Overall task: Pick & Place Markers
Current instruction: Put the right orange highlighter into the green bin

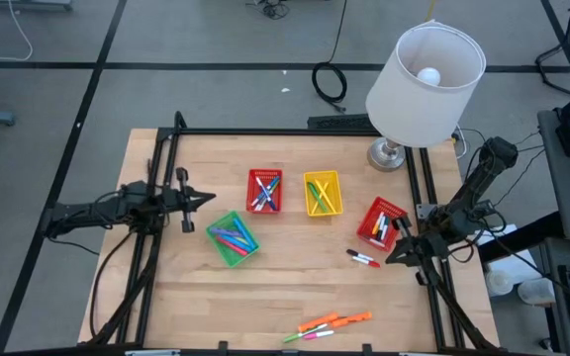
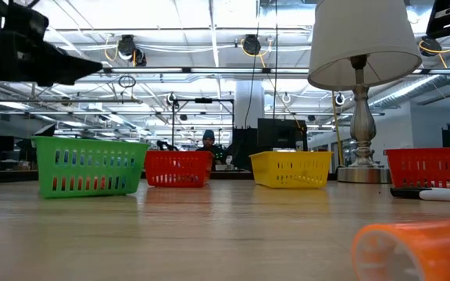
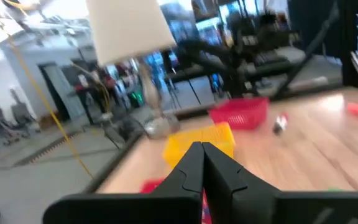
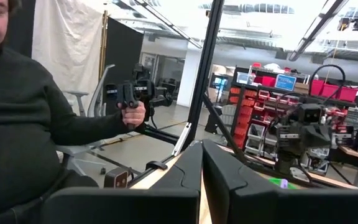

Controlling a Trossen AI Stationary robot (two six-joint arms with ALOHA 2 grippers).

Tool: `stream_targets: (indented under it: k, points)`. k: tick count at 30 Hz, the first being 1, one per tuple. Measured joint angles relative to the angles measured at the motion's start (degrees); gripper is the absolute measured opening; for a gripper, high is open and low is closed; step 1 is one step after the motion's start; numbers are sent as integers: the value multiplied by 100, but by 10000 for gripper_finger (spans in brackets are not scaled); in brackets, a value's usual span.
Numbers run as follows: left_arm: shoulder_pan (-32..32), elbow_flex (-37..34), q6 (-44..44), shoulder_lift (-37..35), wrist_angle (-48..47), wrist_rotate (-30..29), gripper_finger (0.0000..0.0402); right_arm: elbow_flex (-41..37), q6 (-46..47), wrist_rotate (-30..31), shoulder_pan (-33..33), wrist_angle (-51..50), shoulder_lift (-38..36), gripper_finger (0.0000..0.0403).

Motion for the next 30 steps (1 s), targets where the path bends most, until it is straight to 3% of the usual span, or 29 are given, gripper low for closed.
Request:
stream_targets:
  k: [9, 17, 24, 27, 30]
  points:
    - [53, 6, -167, 70, -52, 22, 3, 0, -52, 314, -15, -220, 96, 0]
    - [53, 6, -281, 73, -20, 7, 30, 0, -173, 313, -15, -279, 122, 0]
    - [53, 8, -310, 75, 191, -16, 20, 0, 115, 354, -15, -336, 128, 0]
    - [53, 8, -457, 75, 189, -18, 10, 34, 383, 745, -31, -361, 164, 0]
    - [53, 8, -472, 75, 187, -20, 4, 424, 918, 893, -176, -1354, 331, 0]
